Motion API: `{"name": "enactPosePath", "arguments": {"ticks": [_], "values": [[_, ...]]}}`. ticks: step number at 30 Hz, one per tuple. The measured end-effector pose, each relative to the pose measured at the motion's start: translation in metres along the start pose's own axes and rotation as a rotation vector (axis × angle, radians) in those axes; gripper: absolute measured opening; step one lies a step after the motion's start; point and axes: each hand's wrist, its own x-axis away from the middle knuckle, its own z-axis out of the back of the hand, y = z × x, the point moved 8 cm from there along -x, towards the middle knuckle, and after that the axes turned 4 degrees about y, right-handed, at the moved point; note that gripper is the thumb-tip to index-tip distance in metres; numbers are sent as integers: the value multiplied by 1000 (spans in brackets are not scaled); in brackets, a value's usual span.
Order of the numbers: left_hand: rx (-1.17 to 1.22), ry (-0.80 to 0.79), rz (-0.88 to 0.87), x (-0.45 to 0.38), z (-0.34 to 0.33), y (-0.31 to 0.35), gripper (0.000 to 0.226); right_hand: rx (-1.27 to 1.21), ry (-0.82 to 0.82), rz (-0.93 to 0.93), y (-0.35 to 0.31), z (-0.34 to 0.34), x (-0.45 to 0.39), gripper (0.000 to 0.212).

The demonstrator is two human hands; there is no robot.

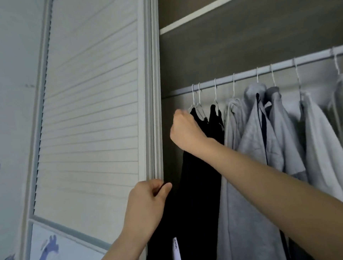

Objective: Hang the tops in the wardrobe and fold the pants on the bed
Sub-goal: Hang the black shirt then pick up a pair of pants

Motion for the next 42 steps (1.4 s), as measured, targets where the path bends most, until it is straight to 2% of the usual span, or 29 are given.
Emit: {"name": "enactPosePath", "arguments": {"ticks": [2, 4, 6, 8, 10, 13, 17, 19, 24, 26, 28, 31, 36, 39, 42], "values": [[-24, -1, -16, -9, 0, -5, 41, 53, -2, -24, 3, -17, -34, 22], [-15, -20, -5, -15, -1, -9, 40, 147, -13, -105, 16, -33, -61, 39], [0, -45, 6, -18, -1, -13, 41, 298, -97, -231, 35, -54, -80, 58], [31, -72, 22, -20, -3, -16, 41, 404, -198, -334, 55, -68, -89, 68], [48, -83, 26, -21, -3, -16, 41, 383, -264, -401, 73, -76, -93, 65], [35, -78, 14, -23, -2, -15, 42, 335, -275, -460, 94, -77, -95, 51], [40, -85, 25, -22, -1, -18, 41, 122, -181, -511, 113, -80, -98, 33], [43, -76, 26, -22, -1, -19, 39, 0, -134, -516, 116, -79, -104, 36], [11, -53, 21, -24, 2, -20, 36, -458, 100, -524, 104, -56, -107, 36], [3, -51, 41, -24, 3, -20, 35, -611, 127, -512, 90, -47, -100, 37], [0, -43, 75, -21, 3, -16, 36, -747, 122, -510, 75, -33, -80, 35], [144, -71, 248, -10, -2, -21, 30, -922, 99, -538, 55, -9, -31, 35], [185, -148, 344, 25, -25, 0, 28, -1199, -4, -543, 50, 54, 117, 39], [242, -149, 423, 43, -34, 5, 27, -1333, -45, -640, 63, 88, 192, 35], [285, -111, 505, 66, -37, 5, 24, -1499, -200, -690, 79, 103, 256, 38]]}}
